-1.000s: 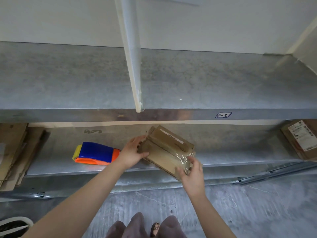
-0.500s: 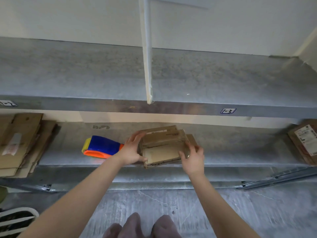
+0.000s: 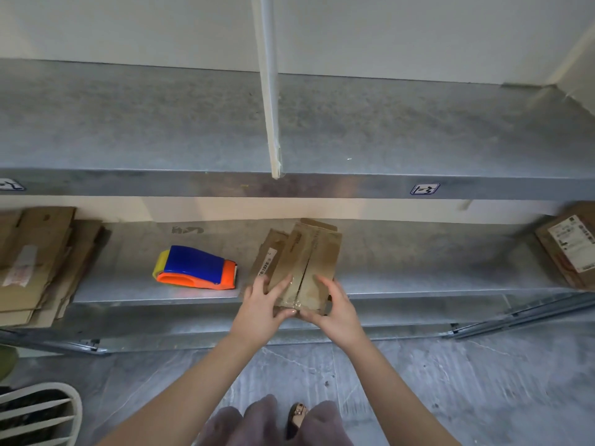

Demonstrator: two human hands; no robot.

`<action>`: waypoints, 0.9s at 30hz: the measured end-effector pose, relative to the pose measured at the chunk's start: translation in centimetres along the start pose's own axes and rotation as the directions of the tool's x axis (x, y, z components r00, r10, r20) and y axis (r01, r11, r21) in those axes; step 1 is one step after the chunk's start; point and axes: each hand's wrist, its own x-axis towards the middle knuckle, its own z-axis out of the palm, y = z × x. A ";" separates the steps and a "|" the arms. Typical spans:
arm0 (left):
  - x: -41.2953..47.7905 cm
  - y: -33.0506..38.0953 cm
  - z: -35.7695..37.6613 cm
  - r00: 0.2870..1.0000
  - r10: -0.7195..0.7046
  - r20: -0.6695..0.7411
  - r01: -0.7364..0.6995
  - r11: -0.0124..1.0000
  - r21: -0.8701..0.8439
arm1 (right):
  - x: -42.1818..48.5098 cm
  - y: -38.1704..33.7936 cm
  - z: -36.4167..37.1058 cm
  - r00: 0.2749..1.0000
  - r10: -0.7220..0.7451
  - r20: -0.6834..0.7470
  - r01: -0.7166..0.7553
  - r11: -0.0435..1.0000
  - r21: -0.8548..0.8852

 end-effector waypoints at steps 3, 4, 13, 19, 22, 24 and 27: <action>-0.4 -0.6 0.1 0.995 0.099 -0.018 -0.098 0.994 0.040 | 0.5 0.3 -0.1 0.999 -0.046 0.022 0.049 0.988 -0.143; -0.4 -0.8 0.1 0.993 0.119 -0.008 -0.119 0.992 0.046 | 0.7 0.1 -0.1 0.997 -0.062 0.036 0.068 0.979 -0.190; 0.5 -0.9 -1.1 0.988 0.128 0.088 -0.143 0.970 0.195 | 1.9 -0.3 0.1 0.992 -0.113 0.061 0.124 0.964 -0.236; 0.6 -1.5 -4.2 0.965 0.122 0.231 -0.111 0.992 -0.063 | -0.1 -0.9 -0.1 0.985 -0.170 0.020 0.158 0.853 -0.498; -0.3 -2.6 -7.1 0.969 0.241 0.047 -0.245 0.938 0.244 | -1.5 -2.6 -0.2 0.955 -0.296 0.001 0.241 0.776 -0.583; -0.7 -4.3 -9.4 0.937 0.346 -0.039 -0.296 0.850 0.436 | -1.9 -4.3 0.5 0.923 -0.384 0.008 0.307 0.727 -0.615; -1.1 -7.7 -12.6 0.926 0.374 -0.057 -0.278 0.775 0.568 | -1.5 -7.0 3.4 0.885 -0.462 0.062 0.388 0.656 -0.648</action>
